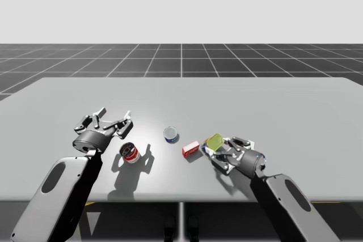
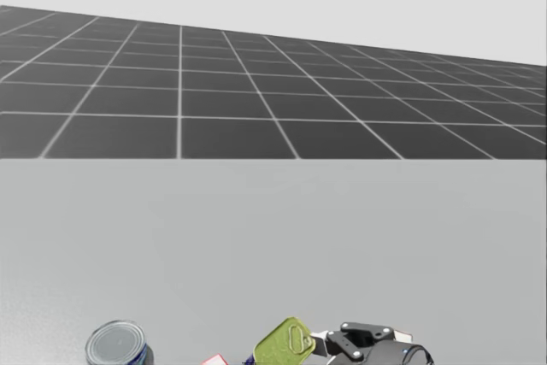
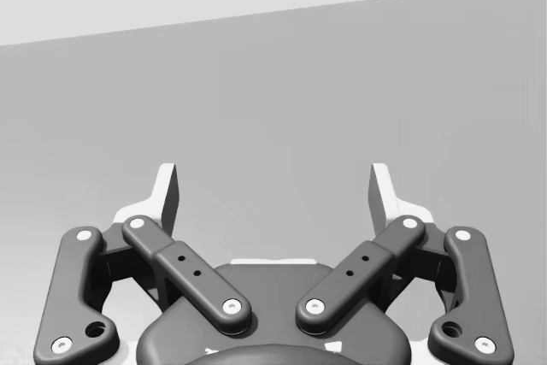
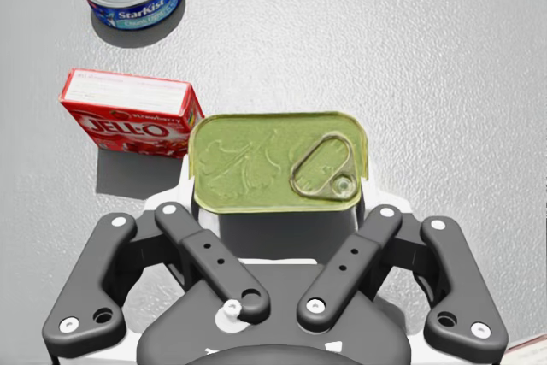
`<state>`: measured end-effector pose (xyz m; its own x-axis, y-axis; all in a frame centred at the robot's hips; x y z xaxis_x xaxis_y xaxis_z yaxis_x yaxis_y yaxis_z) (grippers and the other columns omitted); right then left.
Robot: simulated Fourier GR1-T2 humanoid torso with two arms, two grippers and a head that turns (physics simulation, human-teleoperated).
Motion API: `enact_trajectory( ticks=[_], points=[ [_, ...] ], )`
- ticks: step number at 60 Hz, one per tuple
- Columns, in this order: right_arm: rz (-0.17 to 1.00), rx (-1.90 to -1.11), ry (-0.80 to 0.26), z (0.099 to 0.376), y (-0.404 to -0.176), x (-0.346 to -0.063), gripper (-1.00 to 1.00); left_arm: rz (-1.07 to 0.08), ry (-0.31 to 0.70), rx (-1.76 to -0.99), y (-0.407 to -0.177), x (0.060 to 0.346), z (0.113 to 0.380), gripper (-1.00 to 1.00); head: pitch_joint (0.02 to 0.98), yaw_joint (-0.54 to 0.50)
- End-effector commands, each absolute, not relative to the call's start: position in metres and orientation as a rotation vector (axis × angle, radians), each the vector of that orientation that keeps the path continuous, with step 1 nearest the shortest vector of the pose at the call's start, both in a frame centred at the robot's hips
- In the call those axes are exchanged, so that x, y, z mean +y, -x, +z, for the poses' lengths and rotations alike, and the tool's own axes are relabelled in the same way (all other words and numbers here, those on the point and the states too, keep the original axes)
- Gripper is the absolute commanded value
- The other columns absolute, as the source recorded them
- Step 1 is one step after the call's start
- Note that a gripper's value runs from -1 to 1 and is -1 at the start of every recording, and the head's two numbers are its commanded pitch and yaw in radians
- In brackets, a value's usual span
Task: Lift the meat can off the table.
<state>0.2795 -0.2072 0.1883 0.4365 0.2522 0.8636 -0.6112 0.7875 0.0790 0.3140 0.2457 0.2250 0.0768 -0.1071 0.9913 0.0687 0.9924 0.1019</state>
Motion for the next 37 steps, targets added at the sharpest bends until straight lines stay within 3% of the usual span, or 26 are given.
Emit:
enact_trajectory(
  ticks=[1, 26, 37],
  points=[
    [0.473, -1.091, -0.375, 0.221, -0.292, -0.209, 1.00, -0.130, -0.031, -1.489, -0.314, 0.246, 0.225, -1.00, 0.457, -0.23],
    [0.419, -1.304, -0.383, 0.295, -0.291, -0.215, 1.00, -0.129, -0.032, -1.496, -0.314, 0.246, 0.226, -1.00, 0.471, -0.25],
    [0.361, -1.453, -0.362, 0.336, -0.285, -0.222, 1.00, -0.125, -0.034, -1.499, -0.314, 0.246, 0.226, -1.00, 0.472, -0.25]
  ],
)
